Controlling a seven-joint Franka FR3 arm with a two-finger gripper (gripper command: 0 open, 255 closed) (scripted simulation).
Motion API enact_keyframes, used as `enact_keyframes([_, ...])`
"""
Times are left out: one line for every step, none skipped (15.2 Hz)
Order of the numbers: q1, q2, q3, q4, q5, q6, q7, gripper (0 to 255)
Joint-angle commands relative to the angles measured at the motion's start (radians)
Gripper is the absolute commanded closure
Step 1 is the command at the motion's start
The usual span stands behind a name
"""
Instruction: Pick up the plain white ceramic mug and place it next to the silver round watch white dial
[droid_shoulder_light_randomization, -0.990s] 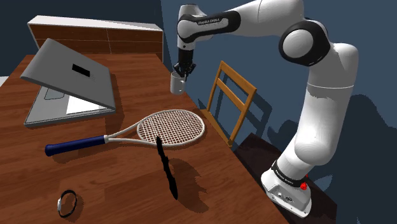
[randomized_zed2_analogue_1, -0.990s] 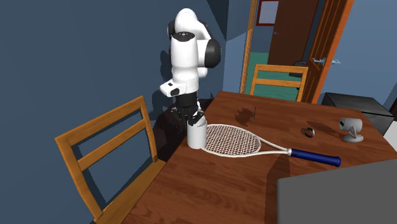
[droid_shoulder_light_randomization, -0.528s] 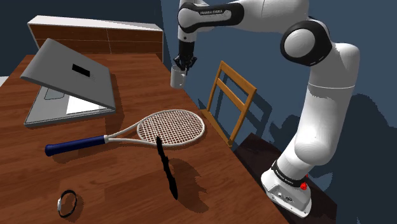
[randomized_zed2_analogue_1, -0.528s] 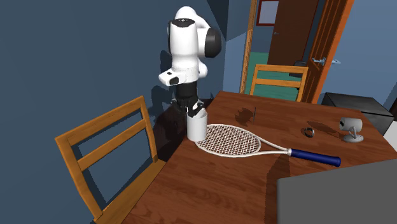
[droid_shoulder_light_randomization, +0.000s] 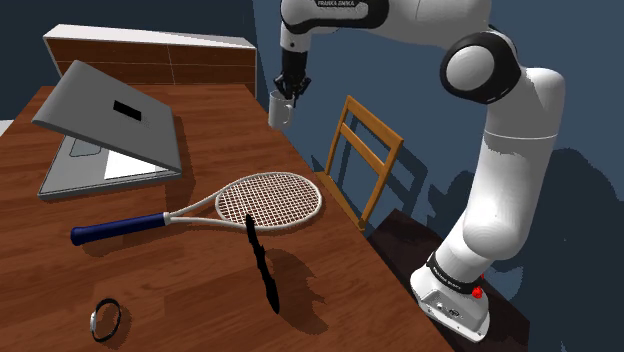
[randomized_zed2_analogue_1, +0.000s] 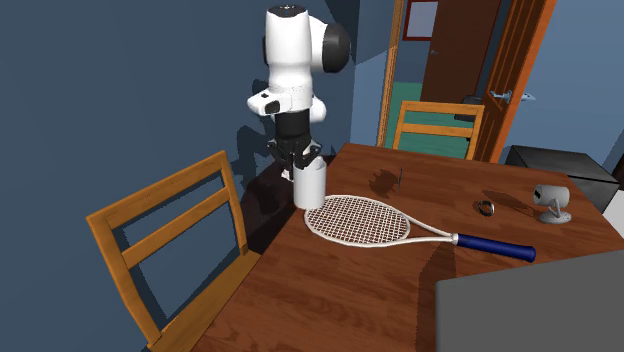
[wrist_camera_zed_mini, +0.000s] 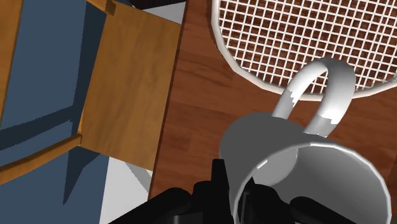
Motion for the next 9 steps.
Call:
enact_keyframes([0.013, -0.017, 0.007, -0.017, -0.001, -0.001, 0.019, 255])
enact_keyframes([0.026, -0.034, 0.013, -0.040, -0.001, 0.006, 0.039, 255])
enact_keyframes([0.039, -0.049, 0.020, -0.062, -0.002, 0.013, 0.060, 255])
enact_keyframes([0.052, -0.063, 0.028, -0.081, -0.003, 0.019, 0.080, 255])
enact_keyframes([0.065, -0.075, 0.035, -0.100, -0.003, 0.025, 0.100, 255])
enact_keyframes([0.078, -0.087, 0.043, -0.116, -0.004, 0.030, 0.121, 255])
enact_keyframes([0.091, -0.098, 0.051, -0.131, -0.004, 0.034, 0.142, 255])
enact_keyframes([0.104, -0.108, 0.059, -0.145, -0.004, 0.038, 0.163, 255])
enact_keyframes([0.117, -0.116, 0.067, -0.157, -0.004, 0.042, 0.184, 255])
